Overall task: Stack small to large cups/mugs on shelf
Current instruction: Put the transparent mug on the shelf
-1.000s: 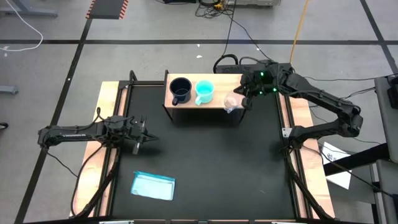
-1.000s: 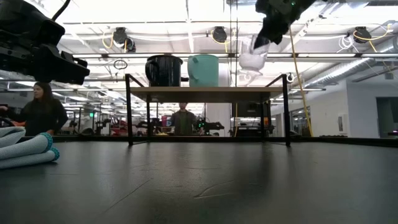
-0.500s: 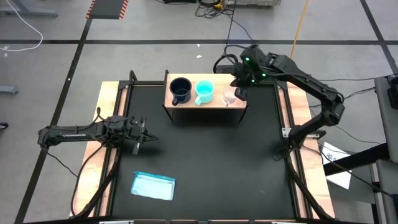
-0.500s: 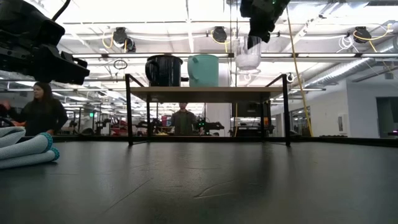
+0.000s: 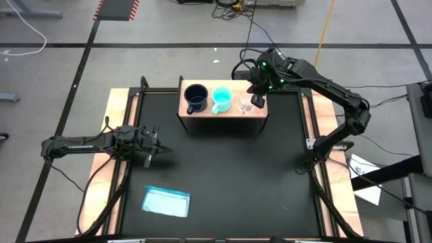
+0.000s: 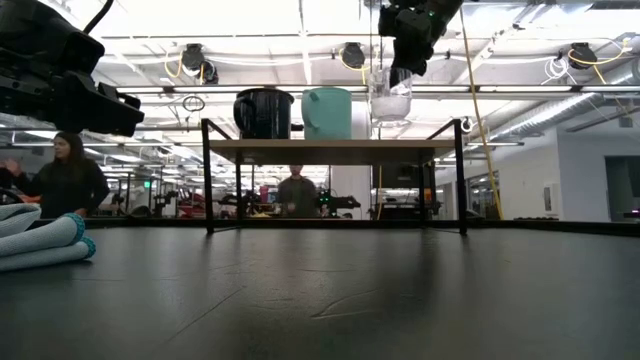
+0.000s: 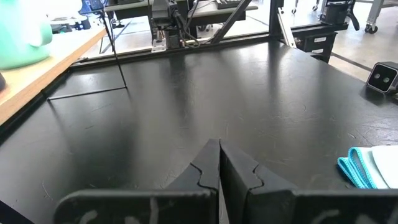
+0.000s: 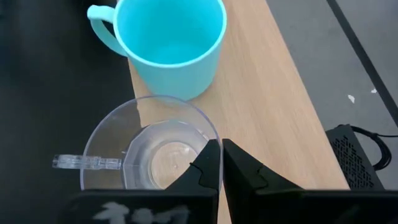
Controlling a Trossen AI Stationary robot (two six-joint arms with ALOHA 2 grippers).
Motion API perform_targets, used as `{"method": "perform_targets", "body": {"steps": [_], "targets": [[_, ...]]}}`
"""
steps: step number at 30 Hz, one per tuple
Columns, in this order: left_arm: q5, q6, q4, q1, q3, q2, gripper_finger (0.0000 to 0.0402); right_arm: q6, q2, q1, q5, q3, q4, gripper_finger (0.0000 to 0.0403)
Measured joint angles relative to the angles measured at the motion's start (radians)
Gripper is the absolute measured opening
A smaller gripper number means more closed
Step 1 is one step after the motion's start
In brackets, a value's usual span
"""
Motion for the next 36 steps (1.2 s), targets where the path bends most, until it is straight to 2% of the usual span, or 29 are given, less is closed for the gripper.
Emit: {"method": "perform_targets", "body": {"steps": [10, 28, 36], "targets": [[0.000, 0.000, 0.003, 0.000, 0.000, 0.000, 0.0008, -0.035, 0.000, 0.000, -0.002, -0.004, -0.020, 0.0000], [0.000, 0.000, 0.004, 0.000, 0.000, 0.000, 0.0008, -0.006, 0.001, -0.015, -0.003, -0.113, 0.091, 0.0000], [0.000, 0.000, 0.004, 0.000, 0.000, 0.000, 0.0008, -0.015, 0.001, -0.021, -0.003, -0.117, 0.116, 0.0000]]}}
